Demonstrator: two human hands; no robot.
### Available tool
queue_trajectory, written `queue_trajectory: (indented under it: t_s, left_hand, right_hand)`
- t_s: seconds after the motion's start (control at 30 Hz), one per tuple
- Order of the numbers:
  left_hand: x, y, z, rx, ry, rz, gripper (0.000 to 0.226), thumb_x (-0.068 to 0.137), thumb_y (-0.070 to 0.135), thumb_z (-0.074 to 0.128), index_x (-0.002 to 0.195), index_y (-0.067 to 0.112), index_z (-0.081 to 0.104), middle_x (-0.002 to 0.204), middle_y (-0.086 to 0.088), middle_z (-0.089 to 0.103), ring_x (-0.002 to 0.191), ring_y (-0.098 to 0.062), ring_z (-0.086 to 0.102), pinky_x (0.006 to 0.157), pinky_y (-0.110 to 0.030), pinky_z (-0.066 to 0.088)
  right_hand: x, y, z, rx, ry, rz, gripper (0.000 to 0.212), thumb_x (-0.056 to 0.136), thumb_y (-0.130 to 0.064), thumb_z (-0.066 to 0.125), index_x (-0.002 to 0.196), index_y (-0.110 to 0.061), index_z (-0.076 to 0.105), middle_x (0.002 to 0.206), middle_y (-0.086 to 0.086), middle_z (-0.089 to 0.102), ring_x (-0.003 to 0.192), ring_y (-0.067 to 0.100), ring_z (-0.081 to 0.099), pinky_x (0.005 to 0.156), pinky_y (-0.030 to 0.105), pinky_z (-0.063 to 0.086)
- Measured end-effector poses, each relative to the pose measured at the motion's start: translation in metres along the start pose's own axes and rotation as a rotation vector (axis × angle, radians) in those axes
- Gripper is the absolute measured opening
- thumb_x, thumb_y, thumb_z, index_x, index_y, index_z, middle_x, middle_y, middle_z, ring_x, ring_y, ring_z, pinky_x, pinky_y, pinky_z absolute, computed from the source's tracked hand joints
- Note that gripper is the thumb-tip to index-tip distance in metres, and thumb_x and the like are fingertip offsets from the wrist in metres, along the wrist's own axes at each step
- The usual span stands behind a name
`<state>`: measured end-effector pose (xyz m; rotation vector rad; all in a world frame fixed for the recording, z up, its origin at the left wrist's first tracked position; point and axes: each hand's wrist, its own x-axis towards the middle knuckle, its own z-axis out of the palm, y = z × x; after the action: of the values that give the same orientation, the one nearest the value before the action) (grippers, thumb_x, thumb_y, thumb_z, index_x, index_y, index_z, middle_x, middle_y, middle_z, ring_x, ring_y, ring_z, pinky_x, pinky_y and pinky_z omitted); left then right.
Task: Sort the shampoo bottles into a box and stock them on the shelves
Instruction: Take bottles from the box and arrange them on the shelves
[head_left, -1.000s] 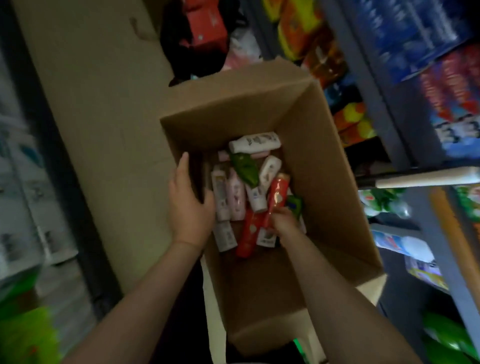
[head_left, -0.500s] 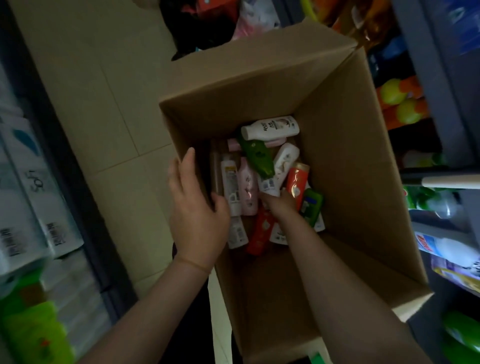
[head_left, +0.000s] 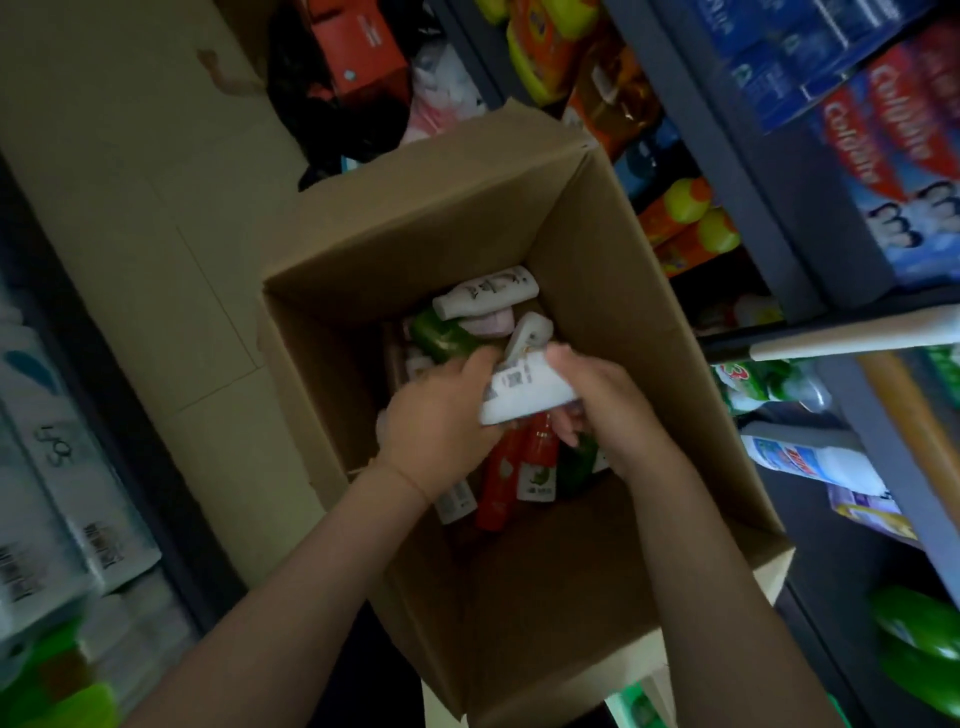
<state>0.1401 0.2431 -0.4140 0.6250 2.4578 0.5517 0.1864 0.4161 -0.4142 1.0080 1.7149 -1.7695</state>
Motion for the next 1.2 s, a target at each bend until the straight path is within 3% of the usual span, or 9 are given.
queue_trajectory:
  t_s: [0.1,0.27,0.33,0.43,0.57,0.77,0.93,1.1,1.2]
  left_hand:
    - [0.004,0.002,-0.01,-0.585,0.041,-0.255,0.043,0.087,0.039,0.072,0.124,0.032,0.051,0.109,0.008,0.063,0.096,-0.013,0.063,0.074,-0.031,0.055]
    - [0.009,-0.009,-0.011,-1.451,0.003,-0.723,0.038,0.092,0.033,0.068,0.125,0.018,0.058,0.103,-0.013,0.071,0.087,-0.028,0.069,0.081,-0.049,0.059]
    - [0.012,-0.02,-0.003,-1.452,0.012,-0.837,0.038,0.091,0.043,0.067,0.12,0.019,0.062,0.103,-0.008,0.074,0.093,-0.027,0.072,0.088,-0.051,0.058]
    - [0.02,-0.031,0.007,-1.399,0.046,-1.014,0.051,0.085,0.057,0.067,0.117,0.019,0.064,0.104,-0.01,0.074,0.095,-0.029,0.072,0.09,-0.052,0.056]
    - [0.03,-0.039,0.012,-1.416,0.061,-1.101,0.055,0.082,0.062,0.068,0.115,0.018,0.064,0.102,-0.011,0.074,0.092,-0.029,0.072,0.089,-0.051,0.056]
    - [0.027,-0.047,0.02,-1.438,0.058,-1.072,0.051,0.085,0.059,0.067,0.115,0.018,0.064,0.1,-0.011,0.076,0.092,-0.03,0.074,0.086,-0.05,0.058]
    - [0.027,-0.044,0.016,-1.457,0.061,-0.985,0.048,0.088,0.055,0.065,0.115,0.016,0.064,0.083,-0.006,0.072,0.068,-0.02,0.069,0.076,-0.039,0.06]
    - [0.013,-0.026,0.002,-1.362,0.164,-0.865,0.035,0.09,0.05,0.065,0.111,0.022,0.065,0.089,-0.004,0.073,0.073,-0.018,0.07,0.066,-0.032,0.058]
    - [-0.005,-0.004,-0.015,-1.385,0.203,-0.765,0.024,0.09,0.039,0.069,0.108,0.023,0.065,0.08,0.001,0.074,0.066,-0.014,0.07,0.06,-0.031,0.058]
  right_hand:
    - [0.021,-0.003,0.007,0.166,0.101,0.024,0.061,0.101,-0.056,0.035,0.091,-0.008,0.07,0.058,0.006,0.06,0.052,0.019,0.058,0.052,0.026,0.047]
    - [0.085,0.04,0.025,0.007,0.221,0.132,0.022,0.101,-0.024,0.05,0.109,-0.012,0.067,0.11,0.014,0.069,0.091,0.023,0.066,0.079,0.036,0.058]
    - [0.11,0.06,0.036,-0.188,0.188,0.106,0.026,0.101,-0.02,0.049,0.121,-0.01,0.063,0.115,0.008,0.063,0.102,0.023,0.06,0.092,0.037,0.051]
    - [0.135,0.078,0.055,-0.361,0.145,-0.031,0.021,0.099,-0.022,0.052,0.118,-0.023,0.061,0.108,-0.006,0.059,0.1,0.013,0.055,0.088,0.031,0.047]
    - [0.185,0.127,0.062,-0.519,0.159,-0.045,0.026,0.088,-0.04,0.059,0.115,-0.038,0.057,0.111,-0.004,0.064,0.105,0.02,0.061,0.092,0.044,0.053]
    - [0.187,0.115,0.074,-0.626,0.067,0.0,0.041,0.086,-0.039,0.07,0.12,-0.018,0.062,0.113,0.01,0.068,0.105,0.03,0.062,0.09,0.04,0.051]
    - [0.161,0.093,0.075,-0.347,0.072,0.004,0.036,0.089,-0.028,0.07,0.122,-0.016,0.063,0.106,0.002,0.065,0.099,0.019,0.061,0.084,0.031,0.05]
    - [0.104,0.053,0.048,-0.225,0.183,-0.062,0.014,0.085,-0.033,0.074,0.092,-0.021,0.068,0.087,-0.003,0.069,0.087,0.018,0.067,0.071,0.028,0.052]
    - [0.045,0.021,0.021,-0.177,0.206,-0.144,0.022,0.083,-0.035,0.076,0.099,-0.02,0.07,0.092,-0.004,0.071,0.088,0.013,0.067,0.074,0.029,0.054]
